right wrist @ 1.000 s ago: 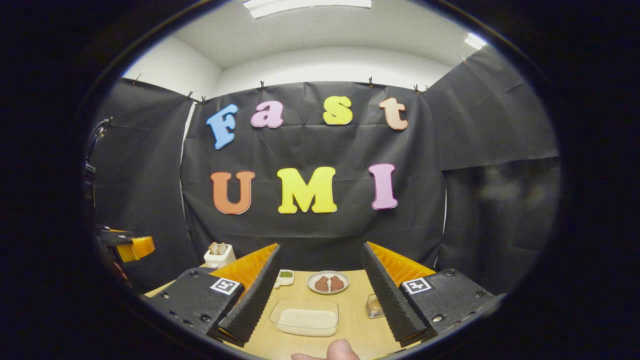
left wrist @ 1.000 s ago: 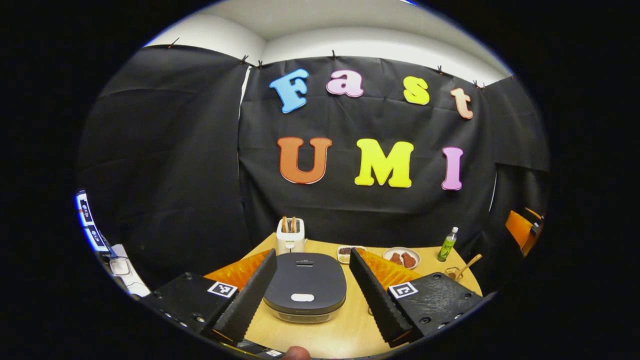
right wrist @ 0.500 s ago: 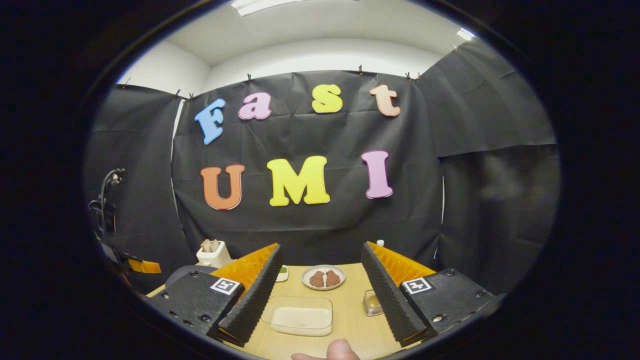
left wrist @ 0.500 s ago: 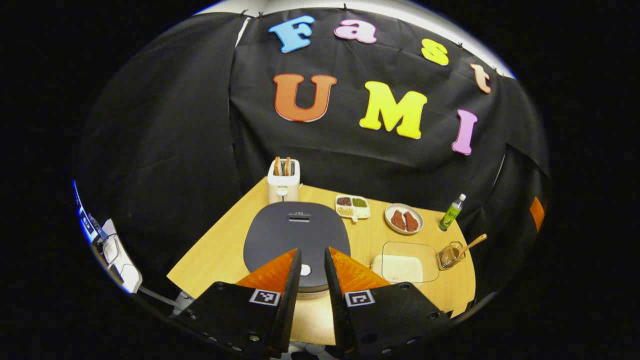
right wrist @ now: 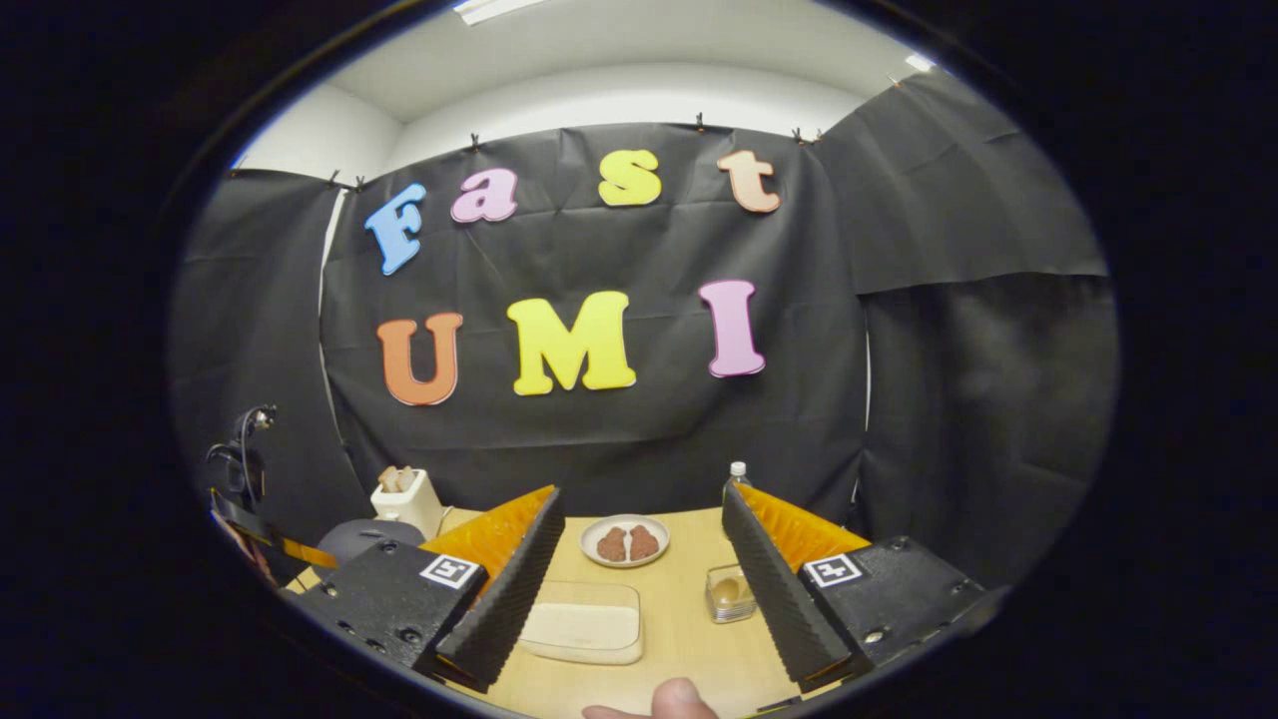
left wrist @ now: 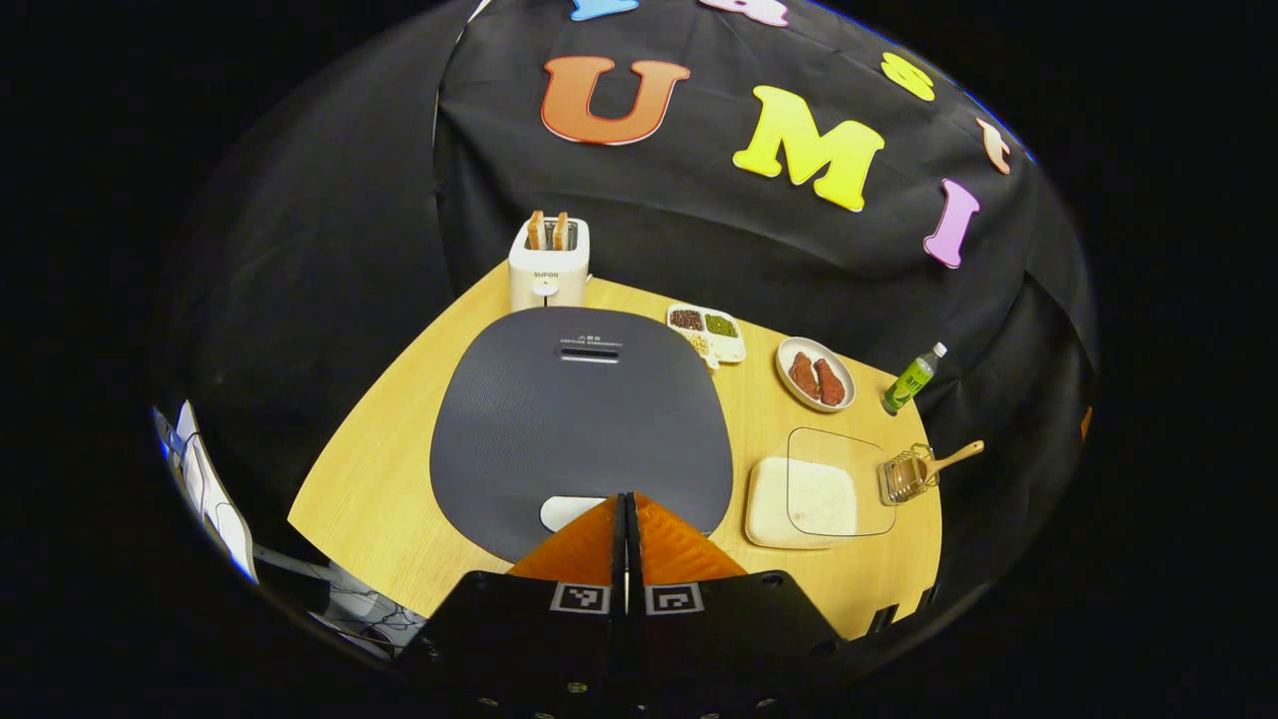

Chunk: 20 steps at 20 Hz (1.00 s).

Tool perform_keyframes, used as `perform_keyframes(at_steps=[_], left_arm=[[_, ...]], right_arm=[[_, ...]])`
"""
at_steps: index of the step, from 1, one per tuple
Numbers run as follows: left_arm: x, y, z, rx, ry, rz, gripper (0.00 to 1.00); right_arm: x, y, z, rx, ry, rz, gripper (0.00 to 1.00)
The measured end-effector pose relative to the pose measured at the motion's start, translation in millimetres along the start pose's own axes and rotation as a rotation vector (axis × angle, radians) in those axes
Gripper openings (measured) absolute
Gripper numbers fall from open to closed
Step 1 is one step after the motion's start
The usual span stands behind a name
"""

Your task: Close the left gripper, press the button to open the rice cooker; take a wooden spoon from the chopstick holder with the right hand, scoop a spoonful of rice and pour it into the rice cooker, then put the wooden spoon back into the chopstick holder.

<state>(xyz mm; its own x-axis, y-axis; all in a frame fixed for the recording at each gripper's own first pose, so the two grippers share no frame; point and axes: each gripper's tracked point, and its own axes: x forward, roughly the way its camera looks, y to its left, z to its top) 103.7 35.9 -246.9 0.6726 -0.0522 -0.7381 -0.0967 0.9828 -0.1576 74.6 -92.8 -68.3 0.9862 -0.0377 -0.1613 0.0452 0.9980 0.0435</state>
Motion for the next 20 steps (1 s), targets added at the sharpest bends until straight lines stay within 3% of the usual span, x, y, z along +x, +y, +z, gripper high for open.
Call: perform_keyframes(at_steps=[8, 20], left_arm=[[20.1, 9.7, -25.5, -0.019, 0.09, -0.01, 0.0], [8.2, 8.8, -12.8, -0.047, 0.028, 0.001, 0.01]], right_arm=[[6.9, -19.6, -24.0, 0.003, 0.066, -0.049, 1.0], [-2.7, -33.1, -25.8, -0.015, 0.095, -0.064, 1.0]])
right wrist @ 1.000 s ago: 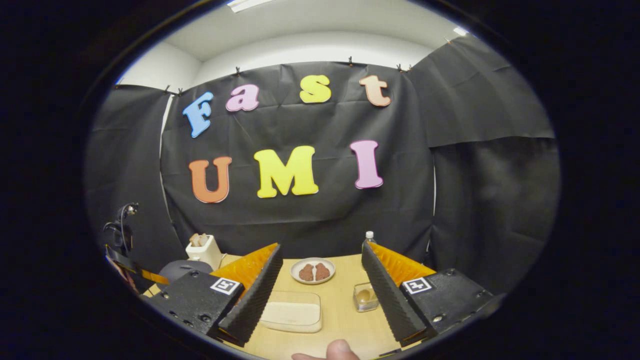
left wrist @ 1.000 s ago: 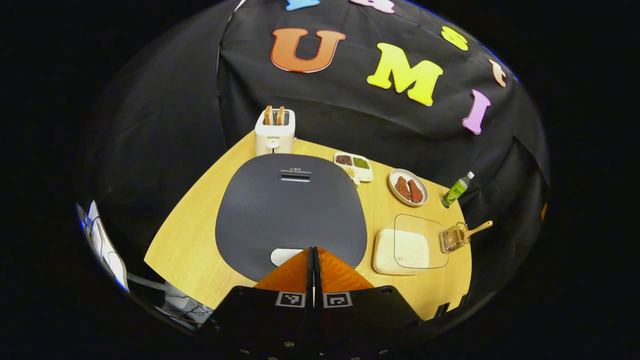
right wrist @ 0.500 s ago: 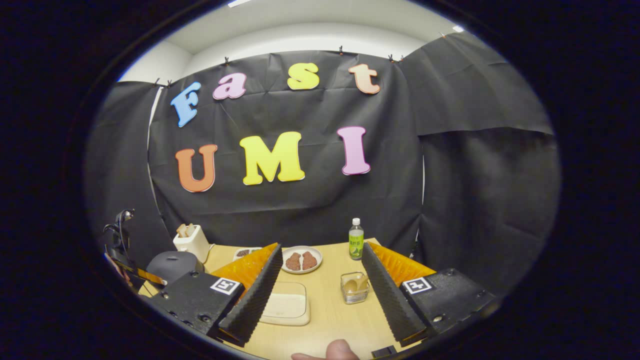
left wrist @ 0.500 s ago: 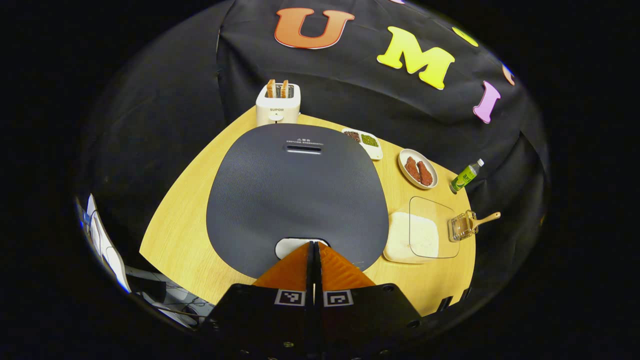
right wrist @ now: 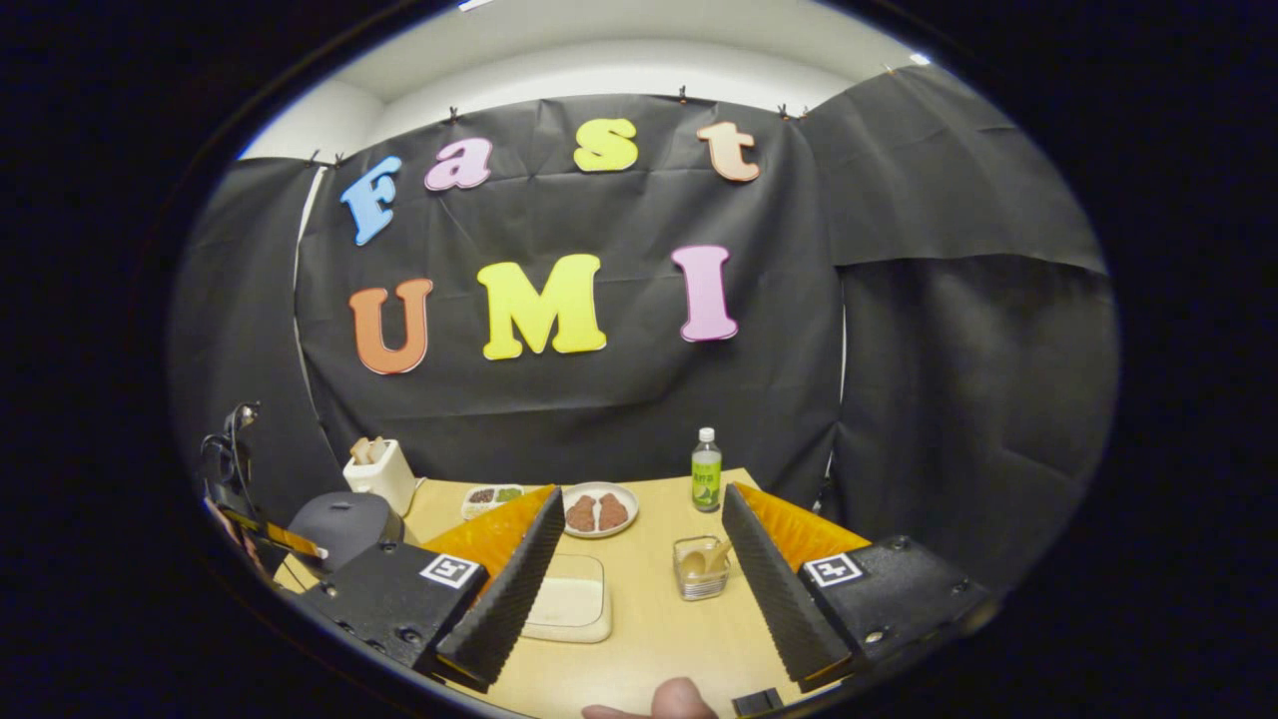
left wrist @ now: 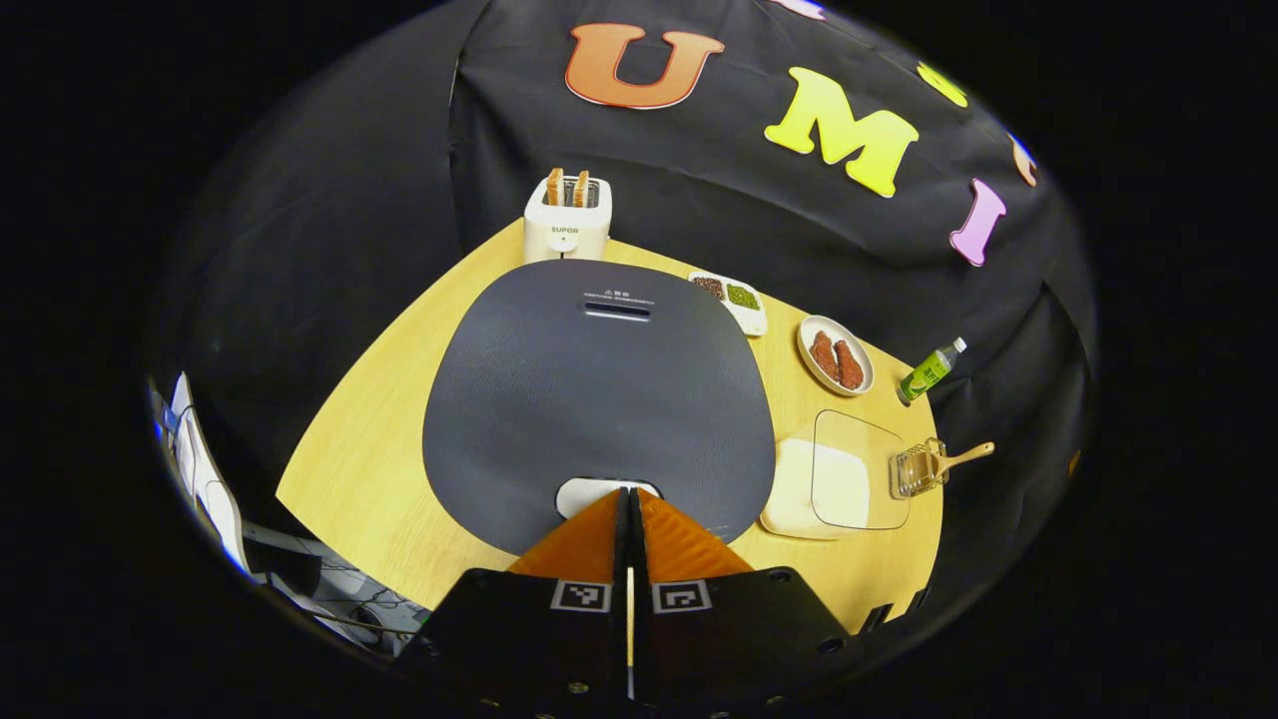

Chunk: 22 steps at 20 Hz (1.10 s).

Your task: Close the left gripper, press the button to open the rice cooker; take a wooden spoon from the chopstick holder with the right hand, scoop a spoonful of rice and pour it into the rice cooker, then put the wooden spoon back into the chopstick holder.

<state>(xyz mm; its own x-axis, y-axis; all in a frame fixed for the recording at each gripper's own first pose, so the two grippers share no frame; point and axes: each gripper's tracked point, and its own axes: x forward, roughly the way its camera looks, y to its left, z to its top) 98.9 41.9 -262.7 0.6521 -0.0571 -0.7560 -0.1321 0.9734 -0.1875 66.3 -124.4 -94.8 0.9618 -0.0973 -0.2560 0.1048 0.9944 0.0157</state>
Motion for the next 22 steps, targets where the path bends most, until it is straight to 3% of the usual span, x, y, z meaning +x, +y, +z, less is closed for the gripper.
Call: perform_keyframes(at_steps=[2, 3, 4, 7, 9, 11, 15, 22], left_arm=[[-9.7, -10.3, 11.2, 0.02, -0.05, -0.025, 0.09], [-14.1, -14.0, 18.0, 0.023, -0.073, -0.034, 0.21], [-18.4, -18.8, 25.1, 0.023, -0.1, -0.045, 0.26], [-36.1, -29.9, 50.8, 0.062, -0.202, -0.051, 0.63], [-48.5, -34.2, 71.9, 0.103, -0.274, -0.02, 0.96], [-66.1, -37.4, 91.3, 0.123, -0.359, 0.007, 0.97], [-104.4, -60.6, 108.2, 0.118, -0.481, -0.037, 0.95], [-164.8, -71.3, 117.5, 0.219, -0.717, 0.039, 0.95]], right_arm=[[-4.1, -6.1, 1.6, -0.004, -0.005, -0.013, 1.0], [-6.5, -8.2, 1.6, -0.006, -0.005, -0.017, 1.0], [-9.5, -9.3, 0.8, -0.008, -0.006, -0.019, 1.0], [-15.3, -15.1, 3.1, -0.011, -0.013, -0.027, 1.0], [-18.2, -19.3, 5.6, -0.017, -0.026, -0.035, 1.0], [-21.0, -22.3, 4.8, -0.024, -0.028, -0.03, 1.0], [-16.4, -35.3, -3.4, -0.024, -0.01, -0.017, 1.0], [26.8, -59.3, -34.4, -0.032, 0.046, 0.019, 1.0]])
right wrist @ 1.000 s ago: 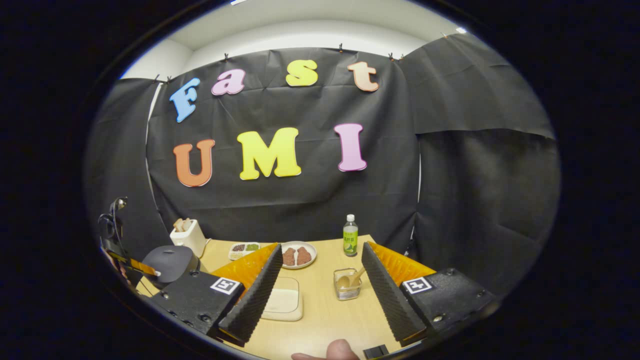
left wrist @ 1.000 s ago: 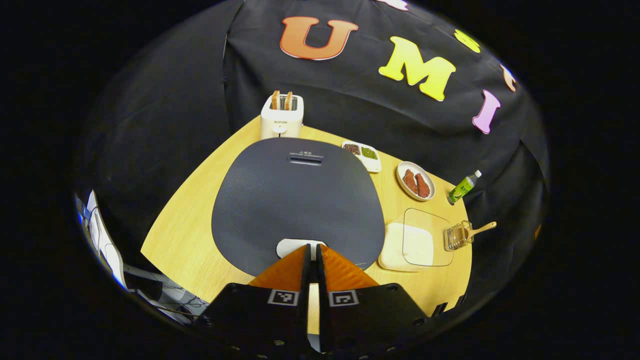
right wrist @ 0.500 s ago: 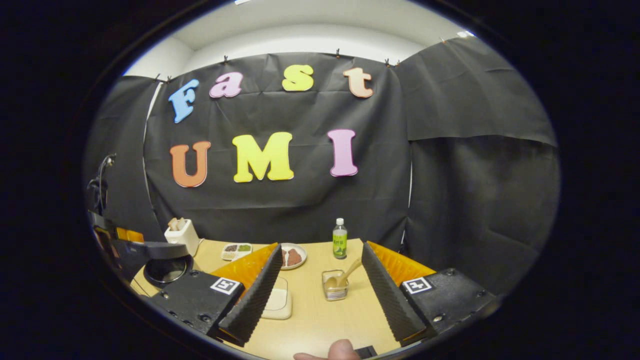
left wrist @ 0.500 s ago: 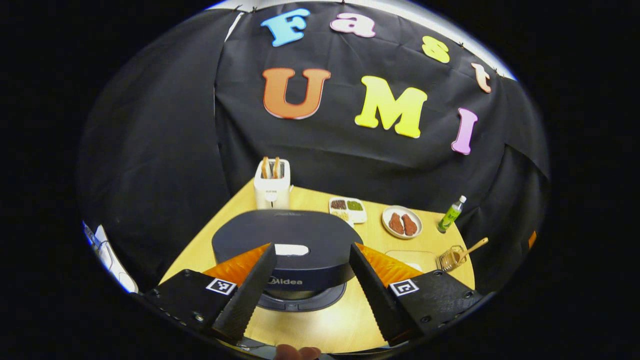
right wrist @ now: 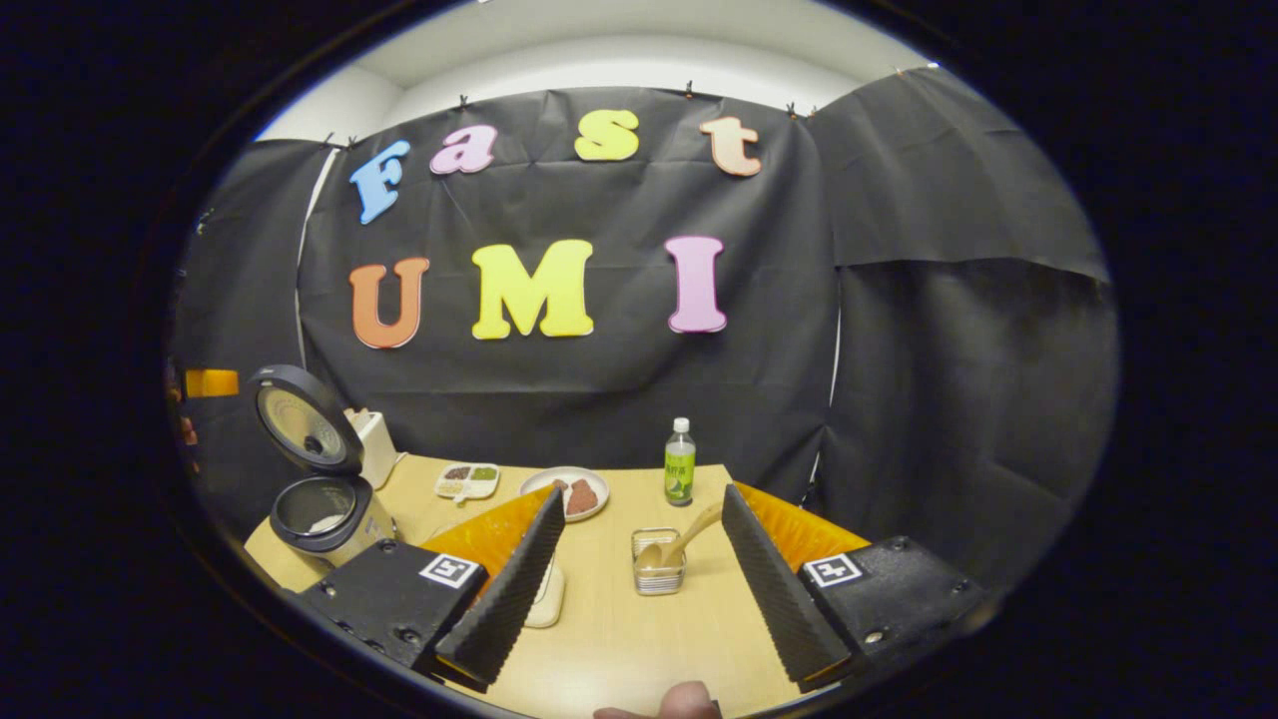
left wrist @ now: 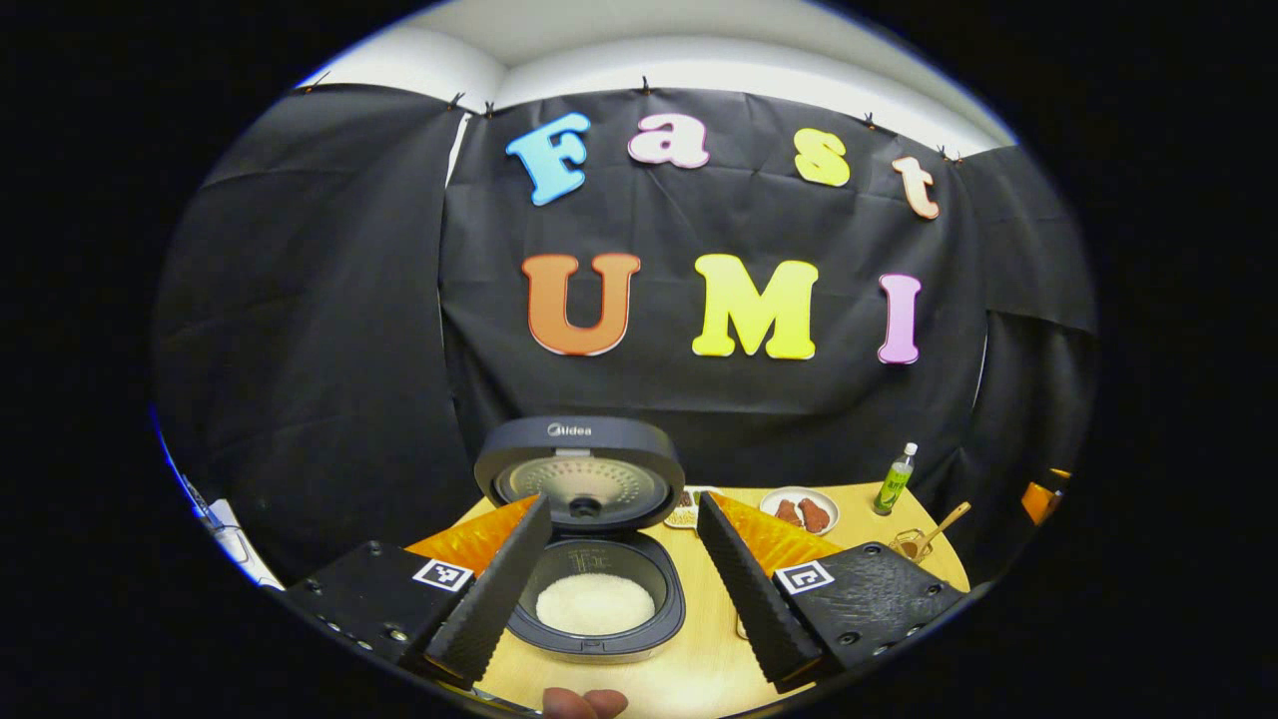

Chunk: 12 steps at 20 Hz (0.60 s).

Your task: Close the left gripper, press the button to open the rice cooker; take a wooden spoon from the chopstick holder with the right hand, scoop a spoonful of rice and pour it into the rice cooker, then put the wooden spoon back into the chopstick holder.

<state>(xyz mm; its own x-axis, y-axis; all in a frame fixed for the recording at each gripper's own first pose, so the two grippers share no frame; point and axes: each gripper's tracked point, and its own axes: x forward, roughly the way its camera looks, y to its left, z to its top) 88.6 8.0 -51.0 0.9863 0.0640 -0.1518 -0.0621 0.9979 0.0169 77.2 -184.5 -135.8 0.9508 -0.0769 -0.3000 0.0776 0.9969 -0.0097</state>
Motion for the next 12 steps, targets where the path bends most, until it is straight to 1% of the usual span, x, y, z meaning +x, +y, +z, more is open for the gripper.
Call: perform_keyframes(at_steps=[4, 6, 10, 12], left_arm=[[-15.9, -6.1, 14.8, -0.015, -0.083, 0.023, 0.95], [-19.5, -3.7, 18.7, 0.002, -0.114, 0.049, 0.94], [-17.9, -11.1, 15.7, 0.007, -0.109, 0.097, 0.94], [-18.9, -13.8, 15.5, -0.01, -0.101, 0.12, 0.95]], right_arm=[[39.9, -22.0, -31.3, 0.048, 0.081, -0.015, 1.0], [59.0, -28.6, -43.8, 0.061, 0.112, -0.012, 1.0], [107.5, -39.7, -72.0, 0.087, 0.172, 0.009, 1.0], [136.2, -49.1, -87.0, 0.113, 0.208, 0.012, 1.0]])
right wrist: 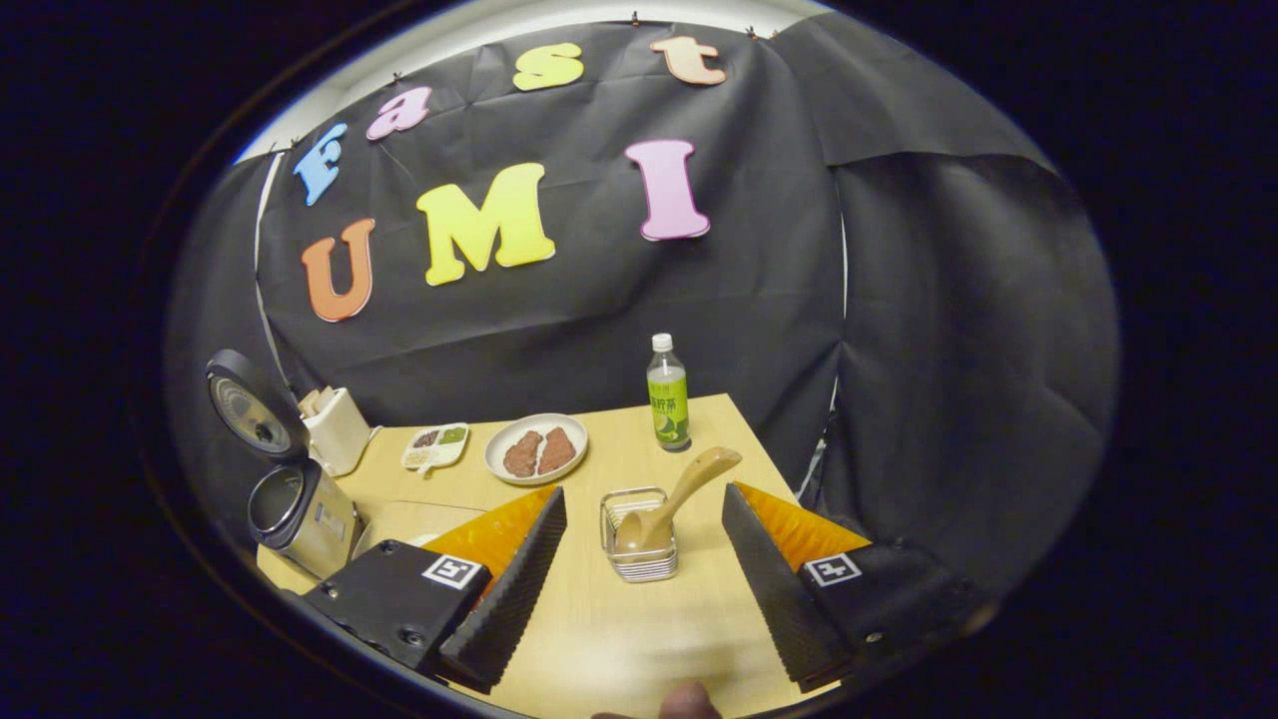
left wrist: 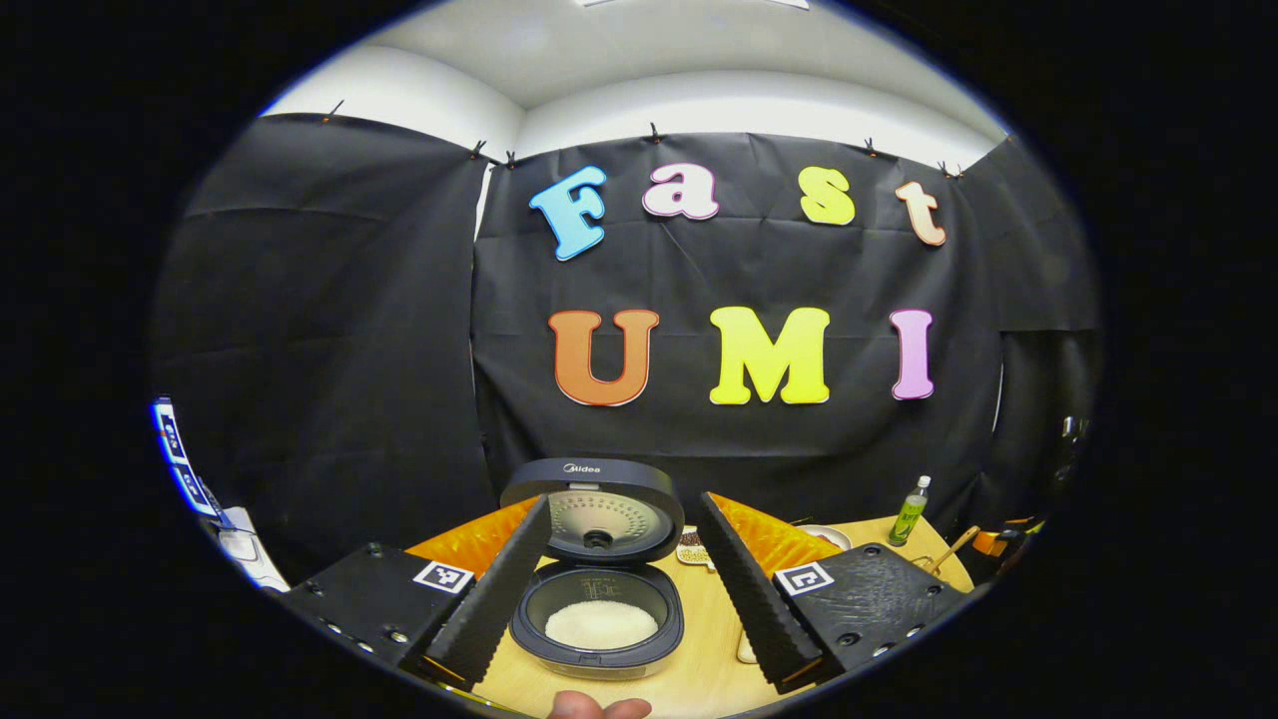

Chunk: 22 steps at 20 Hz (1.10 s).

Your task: Close the left gripper, press the button to open the rice cooker; take a wooden spoon from the chopstick holder with the right hand, scoop a spoonful of rice and pour it into the rice cooker, then put the wooden spoon back into the chopstick holder.

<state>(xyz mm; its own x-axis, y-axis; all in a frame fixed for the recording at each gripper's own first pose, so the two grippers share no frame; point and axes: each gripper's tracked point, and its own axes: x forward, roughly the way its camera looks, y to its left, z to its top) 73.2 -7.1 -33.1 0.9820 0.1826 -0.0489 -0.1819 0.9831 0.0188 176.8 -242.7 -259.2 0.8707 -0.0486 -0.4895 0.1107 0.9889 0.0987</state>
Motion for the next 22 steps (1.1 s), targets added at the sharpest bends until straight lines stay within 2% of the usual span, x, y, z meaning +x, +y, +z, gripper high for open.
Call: perform_keyframes(at_steps=[3, 4, 6, 7, 12, 13, 14, 15, 17, 18, 22], left_arm=[[-2.2, -4.7, -7.5, -0.004, 0.04, 0.025, 0.95], [-2.5, -5.1, -9.0, 0.002, 0.05, 0.034, 0.95], [-2.2, -6.0, -13.0, 0.018, 0.067, 0.048, 0.95], [-2.0, -6.3, -15.7, 0.024, 0.078, 0.054, 0.95], [-5.9, -3.9, -28.6, 0.069, 0.122, 0.078, 0.94], [-5.7, -4.2, -28.3, 0.069, 0.122, 0.08, 0.94], [-4.1, -3.3, -29.3, 0.068, 0.124, 0.083, 0.94], [-4.2, -3.3, -30.5, 0.068, 0.128, 0.086, 0.94], [-4.1, -3.0, -31.5, 0.062, 0.134, 0.09, 0.95], [-5.0, -3.1, -31.8, 0.056, 0.138, 0.091, 0.95], [-6.1, -2.3, -31.6, 0.064, 0.135, 0.087, 0.95]], right_arm=[[44.8, -12.5, -17.5, 0.041, 0.057, 0.008, 1.0], [58.9, -12.9, -22.1, 0.052, 0.073, 0.015, 0.94], [83.1, -17.9, -32.1, 0.07, 0.105, 0.019, 0.92], [92.5, -20.4, -35.4, 0.084, 0.115, 0.021, 0.94], [130.2, -21.1, -42.1, 0.147, 0.14, 0.047, 0.84], [136.2, -21.0, -43.4, 0.158, 0.147, 0.049, 0.79], [140.7, -21.9, -44.3, 0.17, 0.154, 0.049, 0.67], [142.9, -21.6, -47.6, 0.181, 0.165, 0.053, 0.61], [145.4, -19.9, -48.7, 0.206, 0.177, 0.058, 0.38], [143.2, -19.5, -49.2, 0.214, 0.181, 0.062, 0.29], [133.8, -10.3, -47.6, 0.234, 0.195, 0.086, 0.17]])
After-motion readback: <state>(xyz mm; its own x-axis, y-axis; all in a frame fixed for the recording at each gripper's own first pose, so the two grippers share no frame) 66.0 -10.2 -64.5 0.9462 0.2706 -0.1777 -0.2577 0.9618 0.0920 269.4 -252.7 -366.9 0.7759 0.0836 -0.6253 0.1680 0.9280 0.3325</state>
